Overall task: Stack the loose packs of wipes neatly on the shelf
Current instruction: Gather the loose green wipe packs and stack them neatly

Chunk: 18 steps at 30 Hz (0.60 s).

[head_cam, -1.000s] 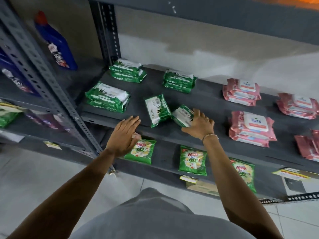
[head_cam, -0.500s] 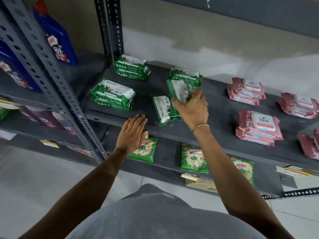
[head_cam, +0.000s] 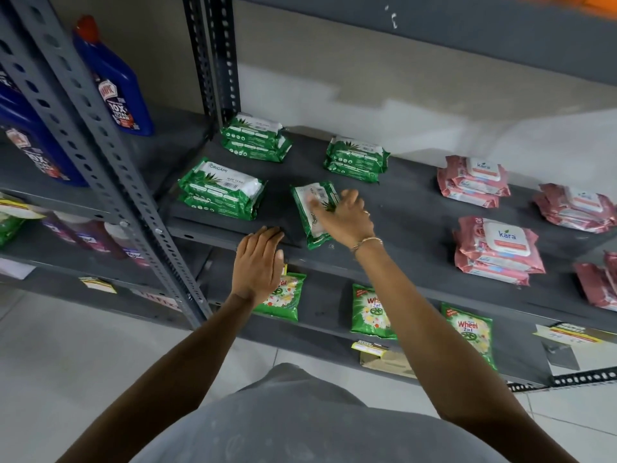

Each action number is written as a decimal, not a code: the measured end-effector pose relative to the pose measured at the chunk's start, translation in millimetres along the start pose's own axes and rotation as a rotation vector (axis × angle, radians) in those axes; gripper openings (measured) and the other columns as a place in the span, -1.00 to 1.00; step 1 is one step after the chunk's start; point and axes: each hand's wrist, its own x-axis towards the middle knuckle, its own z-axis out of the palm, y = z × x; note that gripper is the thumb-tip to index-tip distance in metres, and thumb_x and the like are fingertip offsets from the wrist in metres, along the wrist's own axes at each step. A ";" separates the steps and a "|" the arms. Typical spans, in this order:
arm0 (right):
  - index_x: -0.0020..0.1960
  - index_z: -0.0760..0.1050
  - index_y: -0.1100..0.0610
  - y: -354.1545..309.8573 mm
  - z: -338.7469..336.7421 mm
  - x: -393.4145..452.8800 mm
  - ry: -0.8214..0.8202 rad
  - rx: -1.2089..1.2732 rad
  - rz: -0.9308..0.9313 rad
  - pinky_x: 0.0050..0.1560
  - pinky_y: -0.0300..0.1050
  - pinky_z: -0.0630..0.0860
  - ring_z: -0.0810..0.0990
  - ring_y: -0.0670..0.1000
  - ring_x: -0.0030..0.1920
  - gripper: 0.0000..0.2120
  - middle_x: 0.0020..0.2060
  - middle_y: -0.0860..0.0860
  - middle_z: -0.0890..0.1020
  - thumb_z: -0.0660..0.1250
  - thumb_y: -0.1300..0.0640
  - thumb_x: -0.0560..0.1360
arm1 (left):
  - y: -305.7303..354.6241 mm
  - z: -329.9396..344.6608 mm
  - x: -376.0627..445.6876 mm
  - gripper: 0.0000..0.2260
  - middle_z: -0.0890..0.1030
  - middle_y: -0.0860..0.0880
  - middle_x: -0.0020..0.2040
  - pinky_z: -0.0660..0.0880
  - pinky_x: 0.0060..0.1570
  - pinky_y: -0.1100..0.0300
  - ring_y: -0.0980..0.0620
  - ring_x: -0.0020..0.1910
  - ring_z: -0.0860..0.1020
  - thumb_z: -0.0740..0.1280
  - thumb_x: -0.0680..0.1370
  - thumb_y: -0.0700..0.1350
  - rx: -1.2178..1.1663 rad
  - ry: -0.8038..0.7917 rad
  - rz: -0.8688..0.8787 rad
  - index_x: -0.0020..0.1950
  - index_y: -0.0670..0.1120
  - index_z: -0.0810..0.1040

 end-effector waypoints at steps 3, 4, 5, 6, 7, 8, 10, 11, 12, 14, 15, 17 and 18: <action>0.44 0.04 0.18 16.8 -20.0 17.6 -0.181 0.217 0.090 0.24 0.03 0.37 0.39 0.14 0.32 -0.17 0.36 0.12 0.36 0.21 -0.32 0.41 | 27.2 -14.6 22.8 -0.57 0.63 -0.14 -0.07 0.36 -0.09 0.02 -0.20 -0.08 0.53 -0.03 0.62 -0.03 -0.109 0.030 -0.186 -0.02 -0.17 0.60; 0.43 0.09 0.21 21.9 -23.8 20.6 -0.247 0.257 0.122 0.17 0.00 0.43 0.46 0.10 0.24 -0.19 0.24 0.11 0.47 0.25 -0.28 0.42 | 37.8 -19.2 32.9 -0.52 0.61 -0.15 -0.15 0.34 -0.16 0.04 -0.20 -0.14 0.51 -0.08 0.63 0.01 -0.159 -0.004 -0.225 -0.11 -0.17 0.56; 0.39 0.17 0.22 25.6 -25.7 21.6 -0.283 0.281 0.144 0.05 -0.05 0.50 0.52 0.06 0.15 -0.24 0.07 0.09 0.53 0.27 -0.26 0.42 | 48.1 -23.1 43.5 -0.49 0.58 -0.16 -0.22 0.34 -0.21 0.06 -0.20 -0.18 0.50 -0.11 0.63 0.08 -0.232 -0.058 -0.271 -0.19 -0.17 0.51; 0.34 0.22 0.21 28.7 -25.6 21.6 -0.285 0.309 0.152 -0.05 -0.09 0.54 0.55 0.04 0.11 -0.29 0.01 0.06 0.53 0.29 -0.25 0.42 | 56.0 -25.3 54.1 -0.48 0.56 -0.16 -0.25 0.37 -0.22 0.05 -0.19 -0.20 0.50 -0.10 0.62 0.15 -0.328 -0.122 -0.333 -0.23 -0.16 0.45; 0.31 0.19 0.17 30.8 -24.0 20.5 -0.267 0.351 0.157 -0.11 -0.11 0.57 0.55 0.04 0.12 -0.32 0.05 0.04 0.51 0.31 -0.24 0.41 | 60.3 -26.0 65.2 -0.48 0.55 -0.16 -0.24 0.42 -0.20 0.05 -0.19 -0.19 0.52 -0.05 0.61 0.21 -0.418 -0.188 -0.415 -0.23 -0.17 0.43; 0.30 0.12 0.14 32.0 -21.4 18.0 -0.241 0.408 0.168 -0.13 -0.11 0.59 0.56 0.03 0.13 -0.31 0.14 0.03 0.46 0.33 -0.22 0.41 | 61.7 -26.2 76.4 -0.48 0.57 -0.16 -0.18 0.46 -0.15 0.04 -0.18 -0.16 0.54 0.02 0.59 0.24 -0.468 -0.254 -0.486 -0.17 -0.19 0.45; 0.19 0.05 0.08 31.5 -13.4 9.1 -0.207 0.559 0.232 -0.21 -0.14 0.64 0.61 -0.01 0.01 -0.36 0.21 0.08 0.46 0.37 -0.18 0.40 | 58.5 -26.9 97.1 -0.49 0.59 -0.14 -0.02 0.48 -0.05 0.04 -0.12 -0.08 0.54 0.14 0.54 0.24 -0.501 -0.415 -0.524 0.02 -0.23 0.50; 0.14 0.06 0.06 31.1 -8.6 4.0 -0.215 0.644 0.281 -0.27 -0.16 0.64 0.64 -0.01 -0.06 -0.39 0.17 0.12 0.48 0.39 -0.18 0.38 | 55.8 -28.3 106.1 -0.50 0.57 -0.11 0.03 0.45 -0.04 0.07 -0.08 -0.05 0.52 0.19 0.53 0.22 -0.519 -0.494 -0.518 0.12 -0.22 0.49; 0.12 0.07 0.06 29.6 -4.9 -3.0 -0.231 0.723 0.332 -0.29 -0.15 0.64 0.65 0.02 -0.10 -0.39 0.14 0.14 0.49 0.40 -0.19 0.37 | 52.9 -30.0 113.9 -0.49 0.56 -0.09 0.07 0.43 -0.03 0.10 -0.05 -0.03 0.50 0.23 0.52 0.20 -0.535 -0.546 -0.507 0.21 -0.21 0.48; 0.13 0.06 0.05 31.0 -1.7 -11.3 -0.165 0.701 0.365 -0.18 -0.06 0.66 0.60 0.04 -0.05 -0.34 0.14 0.11 0.41 0.38 -0.26 0.35 | 46.6 -29.3 123.6 -0.46 0.58 -0.14 0.17 0.45 0.03 0.11 -0.08 0.08 0.54 0.30 0.49 0.19 -0.557 -0.526 -0.500 0.29 -0.19 0.47; 0.15 0.05 0.05 34.7 -3.5 -11.1 -0.071 0.594 0.339 -0.08 0.00 0.64 0.55 0.05 0.01 -0.31 0.14 0.09 0.34 0.35 -0.30 0.34 | 44.6 -28.4 123.5 -0.43 0.57 -0.17 0.21 0.47 0.09 0.10 -0.11 0.16 0.54 0.32 0.48 0.20 -0.569 -0.466 -0.514 0.30 -0.20 0.45; 0.21 0.07 0.12 41.9 -16.7 -5.8 0.149 0.365 0.254 0.10 0.03 0.49 0.40 0.09 0.07 -0.28 0.10 0.07 0.23 0.30 -0.33 0.36 | 43.3 -23.9 114.2 -0.36 0.51 -0.22 0.29 0.46 0.20 -0.01 -0.17 0.27 0.48 0.32 0.48 0.22 -0.623 -0.328 -0.593 0.33 -0.26 0.40; 0.22 0.10 0.16 43.9 -25.4 -1.0 0.235 0.299 0.203 0.12 0.01 0.40 0.35 0.09 0.08 -0.29 0.09 0.07 0.22 0.28 -0.32 0.38 | 43.9 -21.3 107.6 -0.33 0.47 -0.23 0.31 0.45 0.22 -0.05 -0.18 0.29 0.46 0.30 0.48 0.25 -0.660 -0.292 -0.666 0.34 -0.27 0.37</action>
